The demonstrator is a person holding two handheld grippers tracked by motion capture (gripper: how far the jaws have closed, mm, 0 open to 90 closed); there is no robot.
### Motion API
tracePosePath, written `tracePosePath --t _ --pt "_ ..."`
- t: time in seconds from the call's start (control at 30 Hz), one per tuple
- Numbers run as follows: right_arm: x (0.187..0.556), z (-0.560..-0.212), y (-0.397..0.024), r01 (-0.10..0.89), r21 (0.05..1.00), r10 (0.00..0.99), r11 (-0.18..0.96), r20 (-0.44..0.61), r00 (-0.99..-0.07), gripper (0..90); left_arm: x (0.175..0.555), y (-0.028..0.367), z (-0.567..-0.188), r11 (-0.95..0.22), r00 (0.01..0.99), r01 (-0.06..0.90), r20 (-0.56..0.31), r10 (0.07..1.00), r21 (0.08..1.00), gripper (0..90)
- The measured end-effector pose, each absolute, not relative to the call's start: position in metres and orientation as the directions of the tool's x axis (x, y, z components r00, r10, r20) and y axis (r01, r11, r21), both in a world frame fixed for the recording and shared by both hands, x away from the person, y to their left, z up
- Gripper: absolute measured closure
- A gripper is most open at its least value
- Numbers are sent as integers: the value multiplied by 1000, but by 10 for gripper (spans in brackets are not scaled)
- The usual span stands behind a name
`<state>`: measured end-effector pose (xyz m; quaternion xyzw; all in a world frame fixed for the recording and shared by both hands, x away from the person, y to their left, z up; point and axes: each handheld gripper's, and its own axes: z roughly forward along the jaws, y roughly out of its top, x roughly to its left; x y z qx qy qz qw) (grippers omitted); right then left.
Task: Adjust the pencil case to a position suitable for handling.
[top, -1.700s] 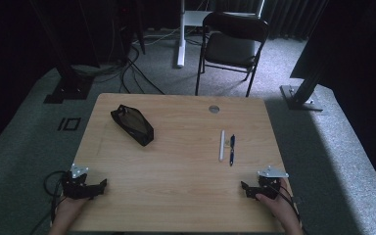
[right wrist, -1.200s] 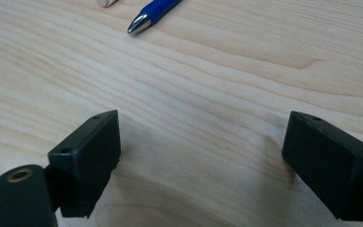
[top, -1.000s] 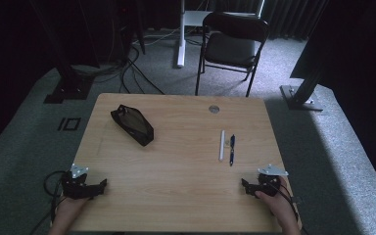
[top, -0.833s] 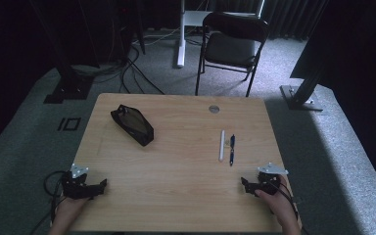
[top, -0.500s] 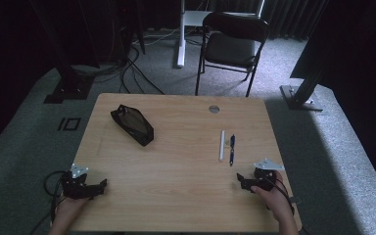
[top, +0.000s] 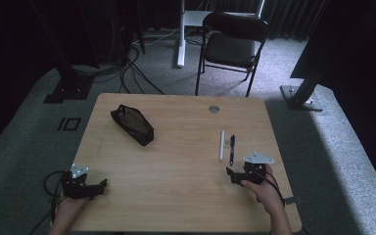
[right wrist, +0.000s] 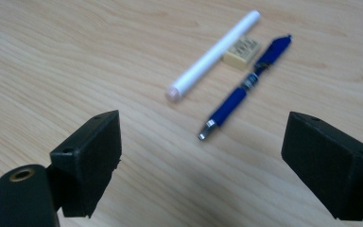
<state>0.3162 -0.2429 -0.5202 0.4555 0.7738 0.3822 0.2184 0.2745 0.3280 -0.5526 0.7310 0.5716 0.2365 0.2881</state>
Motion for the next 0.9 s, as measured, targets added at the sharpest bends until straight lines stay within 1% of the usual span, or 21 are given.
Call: tracePosePath --t 0.37,0.57,0.67,0.9 --pt "325 -516 -215 505 812 847 294 24 -531 127 275 328 -553 -181 235 699 17 972 692 3" --pt "332 -514 -198 481 818 829 317 7 -559 128 275 328 -553 -181 235 700 16 972 691 3" --pt "335 -513 -192 473 827 825 304 20 -565 130 275 328 -553 -182 236 699 17 972 691 3" --pt "340 -512 -174 458 832 810 312 19 -586 130 275 328 -553 -180 236 699 16 972 692 3"
